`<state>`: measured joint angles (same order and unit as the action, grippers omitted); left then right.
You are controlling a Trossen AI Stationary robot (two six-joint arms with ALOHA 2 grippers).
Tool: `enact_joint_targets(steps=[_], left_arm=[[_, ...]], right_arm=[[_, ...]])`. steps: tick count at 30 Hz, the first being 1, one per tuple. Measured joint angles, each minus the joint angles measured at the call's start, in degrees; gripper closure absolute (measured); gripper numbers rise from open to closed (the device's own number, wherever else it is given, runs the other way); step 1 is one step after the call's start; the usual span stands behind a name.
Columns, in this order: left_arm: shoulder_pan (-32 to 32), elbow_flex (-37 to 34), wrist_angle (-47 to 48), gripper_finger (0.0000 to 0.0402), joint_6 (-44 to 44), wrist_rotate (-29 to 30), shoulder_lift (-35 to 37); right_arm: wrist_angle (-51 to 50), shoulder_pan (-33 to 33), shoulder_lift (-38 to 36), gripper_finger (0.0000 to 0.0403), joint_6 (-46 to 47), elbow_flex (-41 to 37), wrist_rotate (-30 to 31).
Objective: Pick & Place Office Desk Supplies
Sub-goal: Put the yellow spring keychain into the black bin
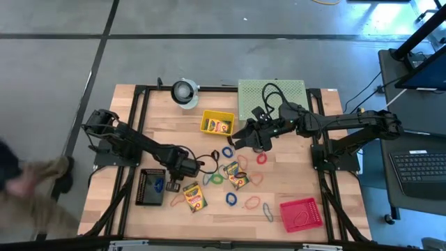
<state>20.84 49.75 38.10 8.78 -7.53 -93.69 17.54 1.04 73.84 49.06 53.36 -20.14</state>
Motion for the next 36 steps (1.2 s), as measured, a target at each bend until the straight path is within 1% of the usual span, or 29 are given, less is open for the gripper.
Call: enact_joint_targets(steps=[5, 15, 18, 22, 25, 27, 29, 36], left_arm=[[0.17, -0.17, -0.78, 0.0399, 1.12, -1.29, 5.37], [0.04, 0.01, -0.22, 0.0399, 10.86, 2.07, 18.59], [0.02, 1.93, 4.17, 0.0399, 15.16, 2.27, 22.33], [1.19, 7.47, 15.46, 0.0399, 19.31, 3.42, 25.32], [3.25, 11.27, 23.86, 0.0399, 22.40, 3.05, 25.81], [4.98, 12.11, 26.65, 0.0399, 26.16, 2.03, 25.79], [7.20, 11.58, 26.88, 0.0399, 31.17, 1.88, 25.79], [15.92, 8.62, 26.09, 0.0399, 50.27, 5.49, 25.74]], right_arm=[[0.00, 0.00, 0.00, 0.0084, -0.02, 0.00, 0.00], [0.00, 0.01, 0.00, 0.0084, -0.25, 0.00, 0.24], [0.00, 0.04, 0.00, 0.0084, -0.26, 0.00, 0.22], [-0.01, 0.04, 0.00, 0.0084, -0.26, 0.00, 0.20], [-0.02, 0.04, 0.00, 0.0084, -0.53, 0.00, 0.20], [-0.02, 0.04, 0.00, 0.0084, -0.65, 0.00, 0.20], [-0.02, 0.04, 0.00, 0.0084, -0.69, 0.00, 0.17], [-0.02, 0.04, 0.00, 0.0084, -1.57, 0.00, 0.15]])
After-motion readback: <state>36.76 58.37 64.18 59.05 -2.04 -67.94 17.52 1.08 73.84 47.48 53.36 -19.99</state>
